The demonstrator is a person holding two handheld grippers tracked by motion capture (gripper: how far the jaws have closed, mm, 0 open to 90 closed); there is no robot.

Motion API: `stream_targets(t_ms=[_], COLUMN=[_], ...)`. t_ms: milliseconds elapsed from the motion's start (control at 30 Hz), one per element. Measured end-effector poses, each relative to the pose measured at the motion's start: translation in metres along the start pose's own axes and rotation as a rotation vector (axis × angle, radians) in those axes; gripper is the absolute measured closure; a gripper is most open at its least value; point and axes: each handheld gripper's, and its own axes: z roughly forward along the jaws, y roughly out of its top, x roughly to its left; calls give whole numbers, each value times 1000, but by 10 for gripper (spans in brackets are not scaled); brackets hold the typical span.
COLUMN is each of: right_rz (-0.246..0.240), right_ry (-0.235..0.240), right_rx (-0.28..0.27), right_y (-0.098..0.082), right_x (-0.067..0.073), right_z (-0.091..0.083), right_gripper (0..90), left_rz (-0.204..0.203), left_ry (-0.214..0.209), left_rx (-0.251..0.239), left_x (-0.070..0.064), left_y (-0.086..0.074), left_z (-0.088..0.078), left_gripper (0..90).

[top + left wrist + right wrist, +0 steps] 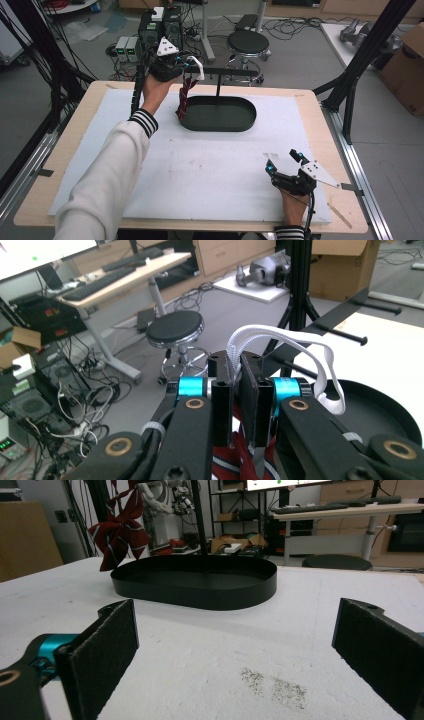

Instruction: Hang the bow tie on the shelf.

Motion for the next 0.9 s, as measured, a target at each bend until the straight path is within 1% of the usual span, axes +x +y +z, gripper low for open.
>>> stream_targets(t_ms=[100,133,167,200,300,333,500,633,700,767,867,900], right_rz=[0,0,0,-1,-4,0,-3,-7,-6,-6,-6,-3], right_ry=[0,0,0,0,0,0,0,1,1,1,1,0], right_rx=[0,0,0,0,0,1,0,-2,-2,-2,-3,-2], right_y=[0,0,0,0,0,0,0,0,0,0,0,0], right_x=[0,0,0,0,0,0,0,0,0,0,0,0], right_z=[0,0,0,0,0,0,0,0,0,0,0,0], right_gripper=[36,36,36,36,36,36,36,36,36,36,36,36], left_rz=[-6,-9,-9,-9,-13,-17,-12,-25,-13,-11,-14,-9], left_ry=[1,4,4,10,15,19,22,28,33,37,39,37], left_rx=[22,41,41,59,69,82,99,110,129,139,140,146], left_x=[2,2,2,3,3,3,1,1,0,0,0,0], left_y=[-6,-10,-10,-13,-16,-18,-23,-27,-28,-30,-31,-31], left_z=[4,6,6,8,10,12,14,13,13,14,15,15], left_gripper=[838,837,837,838,837,837,837,837,837,837,836,836])
